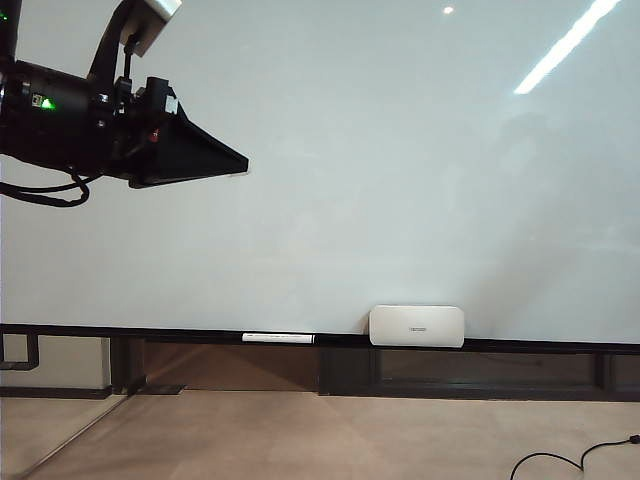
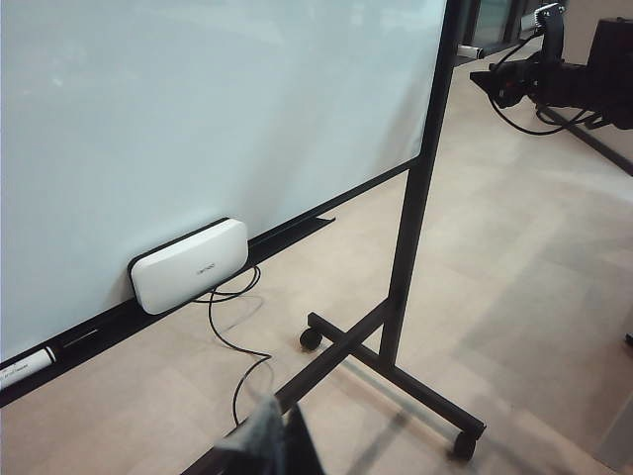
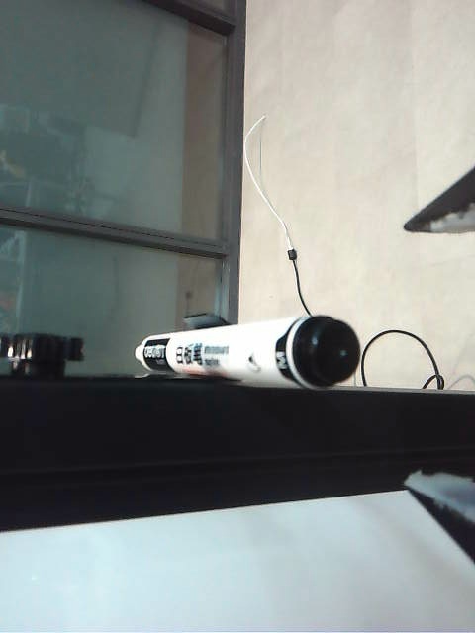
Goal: Reach to the right to find the marker pen, pick it up, and write the number 14 on the whiteboard.
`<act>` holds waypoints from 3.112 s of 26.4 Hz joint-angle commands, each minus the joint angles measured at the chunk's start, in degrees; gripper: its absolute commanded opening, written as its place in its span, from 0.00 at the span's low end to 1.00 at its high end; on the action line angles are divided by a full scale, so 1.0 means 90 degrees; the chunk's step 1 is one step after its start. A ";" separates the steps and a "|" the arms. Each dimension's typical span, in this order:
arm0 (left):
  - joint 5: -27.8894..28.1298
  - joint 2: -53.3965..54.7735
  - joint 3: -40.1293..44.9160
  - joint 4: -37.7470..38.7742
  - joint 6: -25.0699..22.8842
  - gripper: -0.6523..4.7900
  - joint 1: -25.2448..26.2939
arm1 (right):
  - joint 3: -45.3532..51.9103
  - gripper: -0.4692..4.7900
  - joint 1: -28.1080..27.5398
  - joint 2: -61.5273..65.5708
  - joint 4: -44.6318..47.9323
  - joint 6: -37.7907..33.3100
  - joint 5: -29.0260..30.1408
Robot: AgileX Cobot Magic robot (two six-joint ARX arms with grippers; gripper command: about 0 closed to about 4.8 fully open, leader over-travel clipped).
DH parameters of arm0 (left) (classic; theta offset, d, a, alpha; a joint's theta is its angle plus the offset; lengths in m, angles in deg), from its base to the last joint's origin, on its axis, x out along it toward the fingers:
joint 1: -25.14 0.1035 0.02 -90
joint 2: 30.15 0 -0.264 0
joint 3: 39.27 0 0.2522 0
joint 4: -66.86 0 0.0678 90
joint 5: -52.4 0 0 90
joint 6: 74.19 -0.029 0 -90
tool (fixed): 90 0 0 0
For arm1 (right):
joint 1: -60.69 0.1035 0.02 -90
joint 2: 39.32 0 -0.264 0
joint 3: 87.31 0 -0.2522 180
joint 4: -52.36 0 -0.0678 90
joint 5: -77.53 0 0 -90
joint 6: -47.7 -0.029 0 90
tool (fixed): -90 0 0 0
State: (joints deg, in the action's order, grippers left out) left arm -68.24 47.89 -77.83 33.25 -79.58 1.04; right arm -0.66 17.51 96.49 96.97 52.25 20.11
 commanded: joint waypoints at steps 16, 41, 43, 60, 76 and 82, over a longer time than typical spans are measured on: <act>0.0000 -0.0007 -0.0019 -0.0049 -0.0024 0.11 -0.0007 | -0.0056 0.60 0.0092 -0.0027 0.0539 -0.0189 -0.0104; -0.0024 0.0000 -0.0019 0.0260 0.0007 0.11 -0.0010 | -0.0440 0.60 0.0342 0.0061 0.0444 -0.0051 -0.0918; -0.0024 0.0000 -0.0019 0.0253 0.0061 0.11 -0.0010 | -0.0561 0.60 0.0345 0.0085 0.0357 -0.0051 -0.0918; -0.0027 -0.0002 -0.0019 0.0158 0.0172 0.11 -0.0017 | -0.0840 0.60 0.0347 0.0165 -0.0148 0.0034 -0.0918; -0.0027 -0.0002 -0.0019 0.0158 0.0170 0.11 -0.0017 | -0.0843 0.47 0.0347 0.0165 -0.0102 0.0262 -0.0940; -0.0024 -0.0002 -0.0019 0.0158 0.0146 0.11 -0.0017 | -0.0843 0.47 0.0345 0.0165 -0.0073 0.0338 -0.0913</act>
State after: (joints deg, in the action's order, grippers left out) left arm -68.24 47.93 -77.83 35.43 -78.24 0.95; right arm -8.03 20.61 98.26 94.92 55.12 11.72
